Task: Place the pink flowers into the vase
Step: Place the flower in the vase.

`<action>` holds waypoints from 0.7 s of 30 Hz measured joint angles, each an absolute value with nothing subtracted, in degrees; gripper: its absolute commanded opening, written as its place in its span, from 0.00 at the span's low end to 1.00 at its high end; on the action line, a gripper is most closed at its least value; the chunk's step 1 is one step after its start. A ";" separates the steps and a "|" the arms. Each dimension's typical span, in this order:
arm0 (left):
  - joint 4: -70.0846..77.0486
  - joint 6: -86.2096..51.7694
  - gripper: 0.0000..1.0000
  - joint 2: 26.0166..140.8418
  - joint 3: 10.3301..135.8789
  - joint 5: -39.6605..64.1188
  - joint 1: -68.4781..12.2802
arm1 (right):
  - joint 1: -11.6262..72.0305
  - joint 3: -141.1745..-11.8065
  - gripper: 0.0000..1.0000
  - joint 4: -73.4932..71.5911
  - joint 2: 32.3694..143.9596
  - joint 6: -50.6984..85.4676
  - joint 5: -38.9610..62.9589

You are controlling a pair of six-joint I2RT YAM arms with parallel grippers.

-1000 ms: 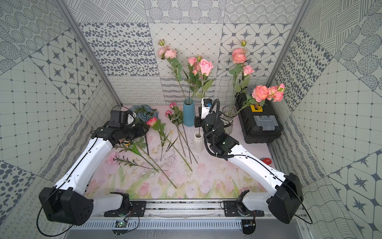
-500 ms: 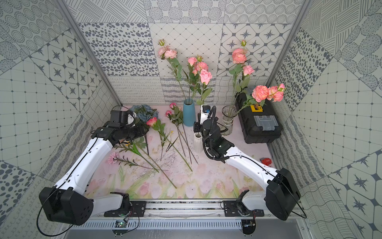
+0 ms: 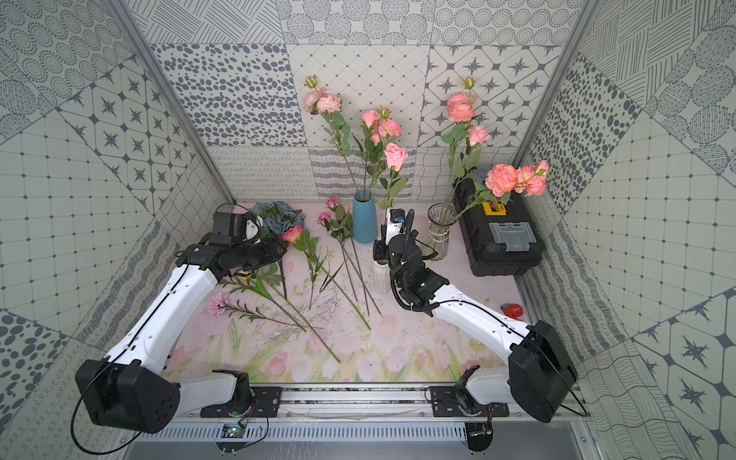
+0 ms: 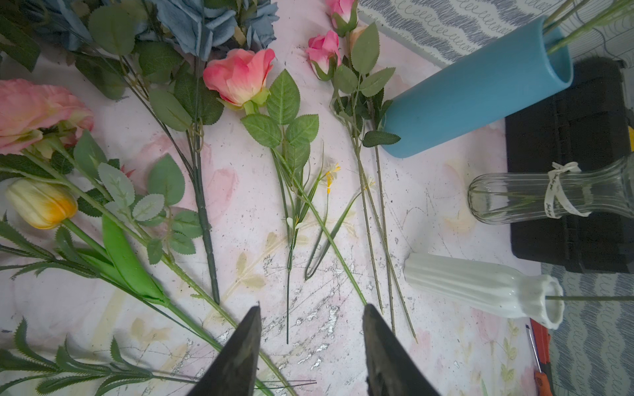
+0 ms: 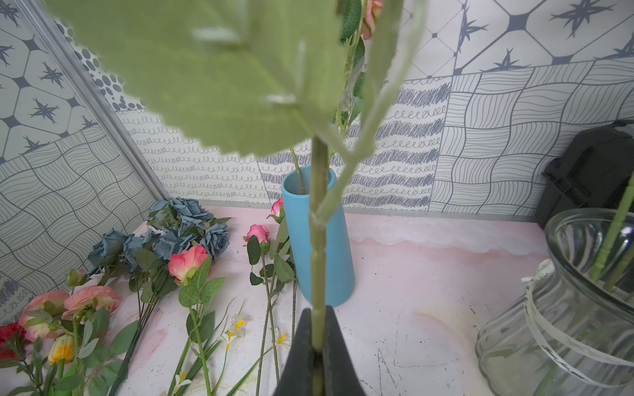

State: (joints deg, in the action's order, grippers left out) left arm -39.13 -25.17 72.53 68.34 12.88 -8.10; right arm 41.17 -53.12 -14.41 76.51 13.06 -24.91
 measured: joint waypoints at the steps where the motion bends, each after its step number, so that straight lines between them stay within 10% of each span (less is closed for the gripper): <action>1: -39.13 -25.17 0.48 72.53 68.34 12.88 -8.10 | 41.17 -53.12 0.08 -14.41 76.55 13.15 -24.93; 21: -39.13 -25.17 0.48 72.53 68.34 12.86 -8.08 | 41.17 -52.47 0.22 -14.44 78.39 14.63 -24.91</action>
State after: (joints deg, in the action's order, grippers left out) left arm -39.13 -25.17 72.53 68.34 12.86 -8.08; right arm 41.17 -52.47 -14.44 78.39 14.63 -24.91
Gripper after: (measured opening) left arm 0.481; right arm 0.213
